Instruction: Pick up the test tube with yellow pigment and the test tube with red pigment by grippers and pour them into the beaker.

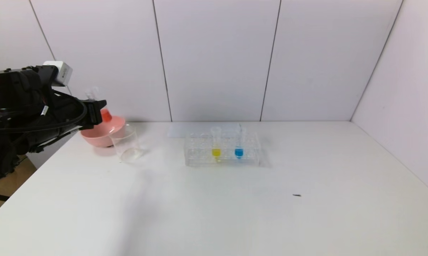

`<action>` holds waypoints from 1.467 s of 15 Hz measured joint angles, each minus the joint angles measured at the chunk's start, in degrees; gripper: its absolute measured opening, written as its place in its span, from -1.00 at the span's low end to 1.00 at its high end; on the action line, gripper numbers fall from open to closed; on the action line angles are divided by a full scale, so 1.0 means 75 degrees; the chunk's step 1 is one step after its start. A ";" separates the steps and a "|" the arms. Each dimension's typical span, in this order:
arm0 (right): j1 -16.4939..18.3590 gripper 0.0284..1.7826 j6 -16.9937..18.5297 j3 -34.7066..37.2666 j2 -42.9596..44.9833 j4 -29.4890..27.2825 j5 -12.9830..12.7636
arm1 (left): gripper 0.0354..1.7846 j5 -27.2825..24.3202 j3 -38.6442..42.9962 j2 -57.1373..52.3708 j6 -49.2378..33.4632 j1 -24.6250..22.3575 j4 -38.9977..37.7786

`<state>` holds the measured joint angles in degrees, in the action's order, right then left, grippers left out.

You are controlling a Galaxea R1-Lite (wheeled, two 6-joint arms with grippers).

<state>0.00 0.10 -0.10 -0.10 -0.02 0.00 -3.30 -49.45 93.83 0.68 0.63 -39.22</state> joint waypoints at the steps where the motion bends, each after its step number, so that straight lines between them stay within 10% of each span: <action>1: 0.0000 0.91 0.0000 0.0000 0.0000 0.0003 0.0000 | -0.54 -0.0003 0.0008 -0.0002 0.0000 -0.0049 -0.0007; 22: 0.0000 0.91 -0.0003 0.0000 0.0000 0.0000 0.0000 | -0.54 -0.1008 0.0161 0.0132 0.0015 -0.1252 -0.0059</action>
<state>0.00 0.07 -0.10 -0.10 -0.02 0.00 -10.86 -48.24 94.82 0.79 -8.75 -39.66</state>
